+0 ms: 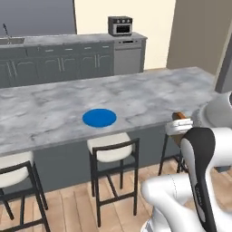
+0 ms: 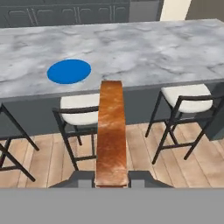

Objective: Start the toaster. Once the lever pops up, take the bread to the plate on the dining counter.

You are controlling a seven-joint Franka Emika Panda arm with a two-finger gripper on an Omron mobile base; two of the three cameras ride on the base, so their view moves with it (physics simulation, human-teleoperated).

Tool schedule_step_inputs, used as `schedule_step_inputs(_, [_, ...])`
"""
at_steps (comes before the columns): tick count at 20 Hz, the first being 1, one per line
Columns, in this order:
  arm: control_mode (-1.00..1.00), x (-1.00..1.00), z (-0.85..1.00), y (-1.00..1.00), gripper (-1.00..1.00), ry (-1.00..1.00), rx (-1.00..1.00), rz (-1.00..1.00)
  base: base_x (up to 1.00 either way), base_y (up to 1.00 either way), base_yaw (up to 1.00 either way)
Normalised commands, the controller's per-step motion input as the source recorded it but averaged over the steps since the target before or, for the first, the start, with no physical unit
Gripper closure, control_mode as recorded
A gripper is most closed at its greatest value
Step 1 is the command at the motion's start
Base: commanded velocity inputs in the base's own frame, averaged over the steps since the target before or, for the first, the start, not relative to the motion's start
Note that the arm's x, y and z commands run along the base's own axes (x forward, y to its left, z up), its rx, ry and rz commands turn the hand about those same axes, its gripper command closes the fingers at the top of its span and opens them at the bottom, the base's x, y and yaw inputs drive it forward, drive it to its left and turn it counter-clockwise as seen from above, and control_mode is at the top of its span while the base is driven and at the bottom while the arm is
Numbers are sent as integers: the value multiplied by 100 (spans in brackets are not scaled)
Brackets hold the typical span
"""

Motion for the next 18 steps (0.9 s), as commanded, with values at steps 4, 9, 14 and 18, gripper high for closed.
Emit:
schedule_step_inputs(4, [100,0,0,0,100,0,0,0,77,-3,41])
schedule_step_inputs(9, [100,0,0,0,100,0,0,0,38,12,17])
schedule_step_inputs(14, [100,0,0,0,100,0,0,0,33,24,10])
schedule_step_inputs(18, [100,0,0,0,100,0,0,0,39,34,4])
